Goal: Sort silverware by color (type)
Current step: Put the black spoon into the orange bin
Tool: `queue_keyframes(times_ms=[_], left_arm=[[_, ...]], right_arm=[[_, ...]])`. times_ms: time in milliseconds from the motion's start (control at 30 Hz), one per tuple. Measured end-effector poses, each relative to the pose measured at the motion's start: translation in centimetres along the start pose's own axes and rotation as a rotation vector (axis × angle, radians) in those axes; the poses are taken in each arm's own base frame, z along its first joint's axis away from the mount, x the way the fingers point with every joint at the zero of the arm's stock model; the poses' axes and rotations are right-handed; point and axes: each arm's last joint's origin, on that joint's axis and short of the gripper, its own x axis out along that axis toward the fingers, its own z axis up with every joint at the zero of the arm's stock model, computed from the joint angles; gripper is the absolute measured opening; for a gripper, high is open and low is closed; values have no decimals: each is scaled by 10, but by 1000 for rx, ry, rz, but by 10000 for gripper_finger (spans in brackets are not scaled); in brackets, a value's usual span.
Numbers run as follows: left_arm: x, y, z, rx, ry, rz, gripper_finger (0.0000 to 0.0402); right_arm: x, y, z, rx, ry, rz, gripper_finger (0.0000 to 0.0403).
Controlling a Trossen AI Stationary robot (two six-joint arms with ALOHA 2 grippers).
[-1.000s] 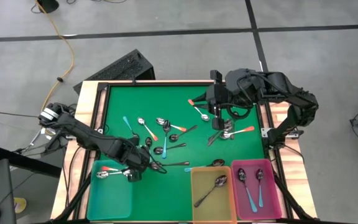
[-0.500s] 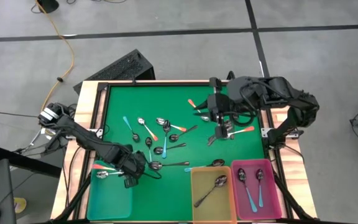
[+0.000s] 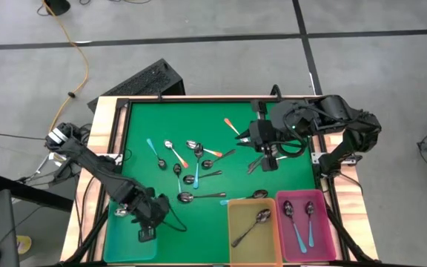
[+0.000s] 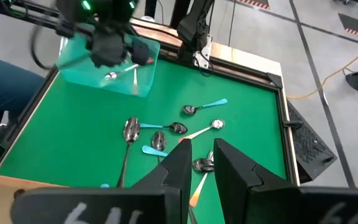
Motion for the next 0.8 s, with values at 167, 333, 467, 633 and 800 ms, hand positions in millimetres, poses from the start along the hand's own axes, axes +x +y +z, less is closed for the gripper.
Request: queue_keyframes(times_ms=[167, 333, 467, 633, 800], left_arm=[[-29, -14, 1, 119, -180, 59, 0], [-95, -10, 10, 212, -449, 94, 0], [-156, 9, 6, 213, -719, 171, 0], [-204, 41, -14, 162, -950, 273, 0], [-227, 70, -35, 62, -1053, 378, 17]], right_arm=[[2, -11, -5, 21, 41, -44, 82], [3, -39, -20, 98, 176, -273, 82], [1, -68, -36, 203, 273, -372, 82], [-2, -102, -57, 310, 390, -462, 82], [5, -130, -78, 391, 477, -463, 97]])
